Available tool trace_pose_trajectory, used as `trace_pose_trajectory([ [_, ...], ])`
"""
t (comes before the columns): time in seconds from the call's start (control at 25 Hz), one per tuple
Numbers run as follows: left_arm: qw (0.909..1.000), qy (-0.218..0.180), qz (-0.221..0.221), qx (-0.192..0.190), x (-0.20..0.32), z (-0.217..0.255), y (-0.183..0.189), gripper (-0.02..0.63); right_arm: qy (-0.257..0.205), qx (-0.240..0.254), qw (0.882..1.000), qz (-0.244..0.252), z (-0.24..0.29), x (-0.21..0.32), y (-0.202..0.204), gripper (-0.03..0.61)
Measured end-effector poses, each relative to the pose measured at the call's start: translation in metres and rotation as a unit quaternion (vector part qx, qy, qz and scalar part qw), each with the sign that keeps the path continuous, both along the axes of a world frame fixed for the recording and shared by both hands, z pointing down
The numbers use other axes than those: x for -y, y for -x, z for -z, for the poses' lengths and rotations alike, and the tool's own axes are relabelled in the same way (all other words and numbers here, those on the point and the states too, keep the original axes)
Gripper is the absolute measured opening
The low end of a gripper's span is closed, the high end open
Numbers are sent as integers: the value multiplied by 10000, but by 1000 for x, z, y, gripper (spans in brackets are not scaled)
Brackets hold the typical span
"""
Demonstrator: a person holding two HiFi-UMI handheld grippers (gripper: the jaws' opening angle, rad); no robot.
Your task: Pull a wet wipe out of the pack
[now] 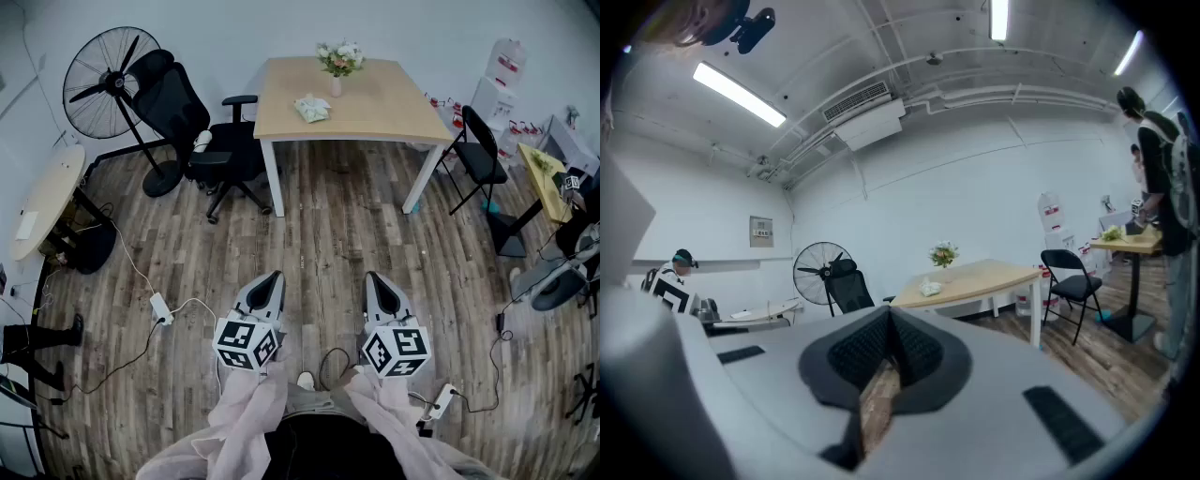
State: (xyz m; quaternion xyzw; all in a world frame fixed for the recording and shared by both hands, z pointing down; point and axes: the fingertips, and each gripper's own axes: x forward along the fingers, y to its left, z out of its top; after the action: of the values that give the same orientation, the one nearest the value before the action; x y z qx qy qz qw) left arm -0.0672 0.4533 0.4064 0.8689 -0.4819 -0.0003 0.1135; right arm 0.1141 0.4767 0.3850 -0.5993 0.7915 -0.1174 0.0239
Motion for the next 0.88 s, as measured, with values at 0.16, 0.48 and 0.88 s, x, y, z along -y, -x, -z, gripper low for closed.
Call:
trace_pose_trajectory([
  [0.16, 10000, 6, 89, -8, 1, -1, 13, 11, 35, -31, 10000, -76, -1, -1, 2, 8],
  [0.48, 9998, 27, 184, -61, -7, -4, 24, 11, 335, -97, 9987, -375, -15, -7, 2, 11],
  [0.88, 9998, 96, 165, -42, -21, -11, 33, 11, 461, -198, 9979, -421, -24, -22, 12, 11],
])
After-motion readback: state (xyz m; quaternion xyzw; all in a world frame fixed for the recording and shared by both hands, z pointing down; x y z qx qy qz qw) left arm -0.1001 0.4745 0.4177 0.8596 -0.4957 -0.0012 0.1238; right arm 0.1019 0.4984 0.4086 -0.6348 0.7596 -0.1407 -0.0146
